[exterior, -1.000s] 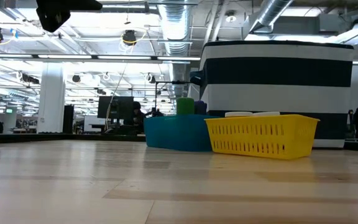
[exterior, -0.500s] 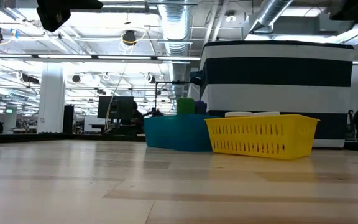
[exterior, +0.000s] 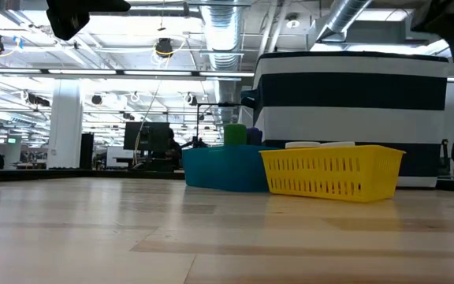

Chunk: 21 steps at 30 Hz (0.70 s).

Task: Pick & Place Medicine items
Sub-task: Put the orange pill bottle into the yellow bin

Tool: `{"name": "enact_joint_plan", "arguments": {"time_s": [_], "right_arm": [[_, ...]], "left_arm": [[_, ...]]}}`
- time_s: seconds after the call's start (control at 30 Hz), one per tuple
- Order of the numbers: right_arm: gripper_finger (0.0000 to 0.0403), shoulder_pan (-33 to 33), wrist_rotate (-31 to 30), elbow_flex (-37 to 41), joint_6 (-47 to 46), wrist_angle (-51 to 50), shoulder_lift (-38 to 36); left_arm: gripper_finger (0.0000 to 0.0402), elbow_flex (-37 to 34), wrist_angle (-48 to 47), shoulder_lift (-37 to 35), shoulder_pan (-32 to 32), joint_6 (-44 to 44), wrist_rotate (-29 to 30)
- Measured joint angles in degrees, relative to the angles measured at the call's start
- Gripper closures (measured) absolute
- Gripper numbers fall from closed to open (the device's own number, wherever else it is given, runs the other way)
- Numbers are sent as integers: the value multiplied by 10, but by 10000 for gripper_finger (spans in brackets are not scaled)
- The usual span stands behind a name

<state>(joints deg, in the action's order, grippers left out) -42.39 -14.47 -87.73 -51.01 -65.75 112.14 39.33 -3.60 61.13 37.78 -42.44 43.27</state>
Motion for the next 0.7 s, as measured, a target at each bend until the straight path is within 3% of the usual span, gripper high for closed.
{"name": "enact_joint_plan", "arguments": {"time_s": [0.7], "right_arm": [[168, 4, 20, 56, -48, 43, -13]], "left_arm": [[245, 0, -2, 0, 0, 0, 0]]}}
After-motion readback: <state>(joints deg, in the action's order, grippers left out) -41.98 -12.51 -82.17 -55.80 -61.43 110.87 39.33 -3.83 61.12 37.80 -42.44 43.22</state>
